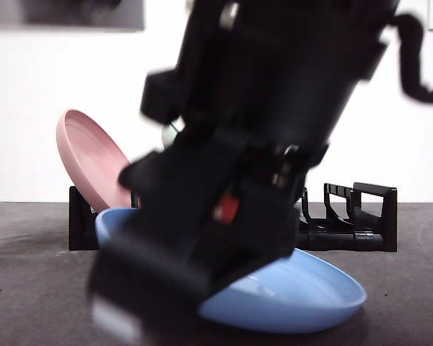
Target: Place the plate
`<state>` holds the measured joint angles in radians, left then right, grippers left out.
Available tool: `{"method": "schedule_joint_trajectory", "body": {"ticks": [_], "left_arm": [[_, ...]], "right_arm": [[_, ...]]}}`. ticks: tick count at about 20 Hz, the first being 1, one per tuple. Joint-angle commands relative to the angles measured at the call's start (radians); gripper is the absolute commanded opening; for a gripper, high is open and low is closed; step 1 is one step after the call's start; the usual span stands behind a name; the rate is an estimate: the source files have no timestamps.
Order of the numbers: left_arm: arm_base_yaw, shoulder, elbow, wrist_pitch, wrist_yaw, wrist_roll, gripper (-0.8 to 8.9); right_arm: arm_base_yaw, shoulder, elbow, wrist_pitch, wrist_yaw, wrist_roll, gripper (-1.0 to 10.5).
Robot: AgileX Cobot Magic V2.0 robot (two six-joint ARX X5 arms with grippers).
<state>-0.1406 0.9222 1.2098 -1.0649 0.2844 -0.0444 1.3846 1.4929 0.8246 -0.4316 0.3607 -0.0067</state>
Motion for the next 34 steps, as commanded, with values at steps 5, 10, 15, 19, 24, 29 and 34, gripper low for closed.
{"method": "schedule_joint_trajectory", "body": {"ticks": [5, 10, 15, 19, 24, 29, 34], "left_arm": [[-0.002, 0.007, 0.022, 0.010, 0.002, 0.003, 3.44], [-0.002, 0.007, 0.022, 0.010, 0.002, 0.003, 3.44], [-0.002, 0.007, 0.022, 0.010, 0.002, 0.003, 3.44], [-0.002, 0.007, 0.022, 0.011, 0.002, 0.003, 3.44], [-0.002, 0.006, 0.022, 0.019, 0.002, -0.002, 3.44], [-0.002, 0.006, 0.022, 0.076, 0.002, -0.064, 3.44], [-0.004, 0.018, 0.022, 0.224, 0.002, -0.212, 3.45]], "right_arm": [[-0.002, 0.087, 0.017, 0.045, 0.007, -0.166, 0.1], [-0.006, 0.098, 0.017, 0.045, 0.007, -0.193, 0.5], [-0.004, 0.094, 0.022, 0.041, 0.006, -0.184, 2.2], [0.016, 0.086, 0.117, -0.086, 0.006, -0.132, 3.5], [0.003, 0.002, 0.224, -0.095, -0.056, -0.103, 3.5], [-0.159, -0.196, 0.223, -0.016, -0.213, -0.103, 2.8], [-0.465, -0.381, 0.222, -0.053, -0.298, -0.103, 2.6]]}}
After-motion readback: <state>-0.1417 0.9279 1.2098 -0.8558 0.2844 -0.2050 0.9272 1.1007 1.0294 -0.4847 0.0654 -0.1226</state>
